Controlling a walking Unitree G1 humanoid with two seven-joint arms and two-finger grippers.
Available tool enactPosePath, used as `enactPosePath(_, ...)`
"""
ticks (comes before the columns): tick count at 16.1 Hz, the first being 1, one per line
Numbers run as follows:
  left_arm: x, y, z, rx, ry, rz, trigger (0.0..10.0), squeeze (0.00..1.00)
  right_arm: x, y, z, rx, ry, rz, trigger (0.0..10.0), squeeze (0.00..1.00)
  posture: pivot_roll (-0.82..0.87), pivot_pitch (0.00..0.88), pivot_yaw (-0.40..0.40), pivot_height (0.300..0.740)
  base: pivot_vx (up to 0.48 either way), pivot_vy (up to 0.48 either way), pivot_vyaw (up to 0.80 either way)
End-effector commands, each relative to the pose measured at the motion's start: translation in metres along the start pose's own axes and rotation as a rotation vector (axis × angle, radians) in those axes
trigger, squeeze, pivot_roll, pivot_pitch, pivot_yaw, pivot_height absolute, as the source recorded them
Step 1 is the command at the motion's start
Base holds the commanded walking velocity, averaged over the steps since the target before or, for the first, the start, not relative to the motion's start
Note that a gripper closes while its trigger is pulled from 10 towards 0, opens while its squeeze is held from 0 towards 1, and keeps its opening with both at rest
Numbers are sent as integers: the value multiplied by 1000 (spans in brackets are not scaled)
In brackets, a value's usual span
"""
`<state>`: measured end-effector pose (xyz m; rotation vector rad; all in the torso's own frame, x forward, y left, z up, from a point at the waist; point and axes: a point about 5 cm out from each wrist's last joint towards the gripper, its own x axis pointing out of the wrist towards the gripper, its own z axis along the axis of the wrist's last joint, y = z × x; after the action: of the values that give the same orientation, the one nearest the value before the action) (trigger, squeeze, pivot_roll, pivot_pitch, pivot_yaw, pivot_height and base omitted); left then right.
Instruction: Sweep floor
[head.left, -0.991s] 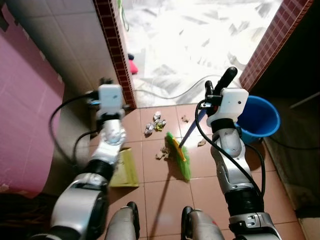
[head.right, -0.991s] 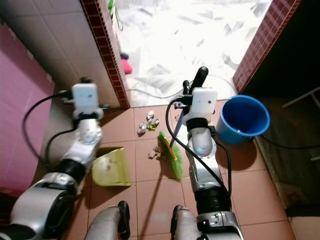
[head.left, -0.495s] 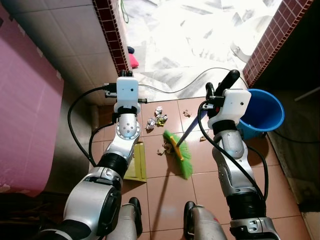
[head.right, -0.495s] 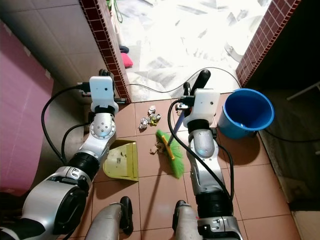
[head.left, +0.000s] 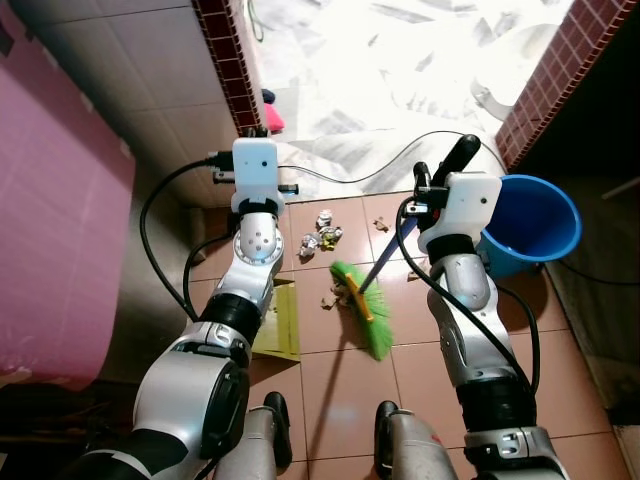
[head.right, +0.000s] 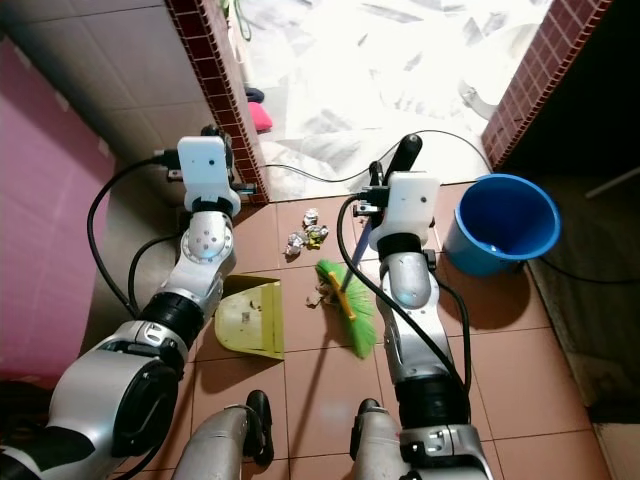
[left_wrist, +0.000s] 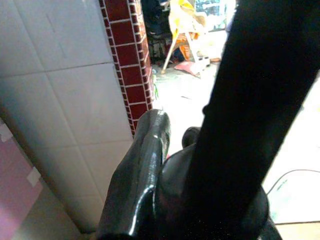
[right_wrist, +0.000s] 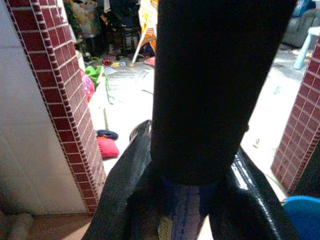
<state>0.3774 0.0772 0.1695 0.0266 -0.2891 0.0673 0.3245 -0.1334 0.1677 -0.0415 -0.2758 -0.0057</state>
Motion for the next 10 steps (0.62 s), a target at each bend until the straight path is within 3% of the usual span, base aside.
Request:
enactPosePath(1, -9, -18, -9, -218, 112, 46, 10000, 0, -4, -13, -14, -115, 65, -53, 10000, 0, -97, 281, 55, 740, 0, 0, 0)
enactPosePath(4, -10, -25, -6, -222, 96, 15, 10000, 0, 1, -24, -9, -136, 30, -81, 10000, 0, -92, 240, 58, 740, 0, -174, 0)
enactPosePath(10, -6, -19, -4, -193, 82, 18, 10000, 0, 7, -22, -5, -77, -10, -49, 10000, 0, -79, 195, 65, 740, 0, -224, 0)
